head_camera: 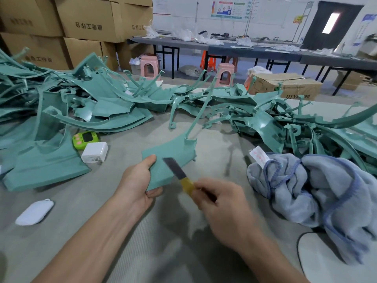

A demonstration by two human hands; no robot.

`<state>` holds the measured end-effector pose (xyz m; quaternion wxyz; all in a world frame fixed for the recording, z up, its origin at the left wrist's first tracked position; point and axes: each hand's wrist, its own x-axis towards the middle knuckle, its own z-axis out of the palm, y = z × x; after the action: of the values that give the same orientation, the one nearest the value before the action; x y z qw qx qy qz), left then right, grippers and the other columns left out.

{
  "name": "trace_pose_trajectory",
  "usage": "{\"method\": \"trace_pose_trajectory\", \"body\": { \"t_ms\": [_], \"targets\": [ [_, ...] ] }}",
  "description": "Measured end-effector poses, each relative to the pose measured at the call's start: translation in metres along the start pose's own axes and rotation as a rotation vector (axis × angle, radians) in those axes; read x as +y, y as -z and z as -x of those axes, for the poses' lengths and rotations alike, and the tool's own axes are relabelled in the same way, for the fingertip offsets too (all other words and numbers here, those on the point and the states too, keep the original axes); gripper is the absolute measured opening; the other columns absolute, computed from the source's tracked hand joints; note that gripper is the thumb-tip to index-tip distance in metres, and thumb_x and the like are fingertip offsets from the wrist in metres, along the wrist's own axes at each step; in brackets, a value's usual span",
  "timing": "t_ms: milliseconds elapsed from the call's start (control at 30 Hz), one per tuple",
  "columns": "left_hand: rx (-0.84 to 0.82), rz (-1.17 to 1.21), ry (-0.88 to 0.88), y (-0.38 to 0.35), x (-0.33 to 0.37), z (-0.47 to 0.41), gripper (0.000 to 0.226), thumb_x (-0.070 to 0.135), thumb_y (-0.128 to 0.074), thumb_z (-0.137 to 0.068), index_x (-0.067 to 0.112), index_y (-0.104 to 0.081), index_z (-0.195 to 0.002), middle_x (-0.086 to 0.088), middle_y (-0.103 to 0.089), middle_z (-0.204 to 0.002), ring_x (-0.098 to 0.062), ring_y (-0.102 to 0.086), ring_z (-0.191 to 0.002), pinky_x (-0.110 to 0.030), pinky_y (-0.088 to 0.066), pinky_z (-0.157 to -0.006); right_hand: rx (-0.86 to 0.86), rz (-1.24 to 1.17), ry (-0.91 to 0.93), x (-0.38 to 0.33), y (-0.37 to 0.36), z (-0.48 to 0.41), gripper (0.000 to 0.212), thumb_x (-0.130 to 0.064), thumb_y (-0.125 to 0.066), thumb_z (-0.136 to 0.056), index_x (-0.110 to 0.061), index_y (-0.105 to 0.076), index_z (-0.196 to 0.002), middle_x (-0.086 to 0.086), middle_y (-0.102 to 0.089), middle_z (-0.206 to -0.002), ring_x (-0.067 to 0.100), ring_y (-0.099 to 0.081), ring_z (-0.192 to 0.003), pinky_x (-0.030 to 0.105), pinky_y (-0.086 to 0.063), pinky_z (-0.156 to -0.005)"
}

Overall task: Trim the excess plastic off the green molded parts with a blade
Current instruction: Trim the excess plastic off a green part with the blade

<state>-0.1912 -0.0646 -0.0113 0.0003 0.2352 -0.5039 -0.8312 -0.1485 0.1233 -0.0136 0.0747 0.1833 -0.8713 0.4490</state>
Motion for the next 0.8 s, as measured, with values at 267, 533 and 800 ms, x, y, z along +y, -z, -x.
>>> {"method": "trace_pose_trajectory", "body": {
  "t_ms": [267,533,800],
  "targets": [
    [0.049,-0.01,-0.075,0.004,0.002,0.002,0.019,0.022,-0.057,-0.1,0.005,-0.062,-0.093,-0.007,-0.067,-0.059,-0.017,-0.05,-0.032,-0.016,-0.029,-0.035,0.286,0.041,-0.177,0.016,0.01,-0.008,0.024,-0.025,-0.066,-0.094,-0.024,-0.063,-0.071,-0.007,-0.057,-0.058,0.008,-0.046,-0.054,0.029,-0.038,-0.055],
    [0.127,-0.057,-0.473,0.011,0.008,-0.001,0.008,0.018,-0.07,-0.091,0.023,-0.077,-0.093,0.0,-0.08,-0.093,-0.018,-0.076,-0.077,-0.039,-0.06,-0.058,0.382,-0.055,-0.159,0.012,0.021,-0.012,0.013,-0.022,-0.077,-0.088,-0.034,-0.081,-0.082,-0.027,-0.056,-0.141,-0.011,-0.034,-0.137,0.023,-0.021,-0.119],
    [0.002,-0.478,-0.948,0.027,0.016,0.003,0.018,0.029,-0.075,-0.08,0.044,-0.073,-0.09,0.015,-0.075,-0.084,0.001,-0.067,-0.07,-0.016,-0.052,-0.058,0.533,0.471,0.113,0.004,0.024,-0.003,0.007,-0.023,-0.064,-0.086,-0.021,-0.071,-0.083,-0.005,-0.048,-0.155,0.024,-0.032,-0.15,0.027,-0.005,-0.122]
  ]
}}
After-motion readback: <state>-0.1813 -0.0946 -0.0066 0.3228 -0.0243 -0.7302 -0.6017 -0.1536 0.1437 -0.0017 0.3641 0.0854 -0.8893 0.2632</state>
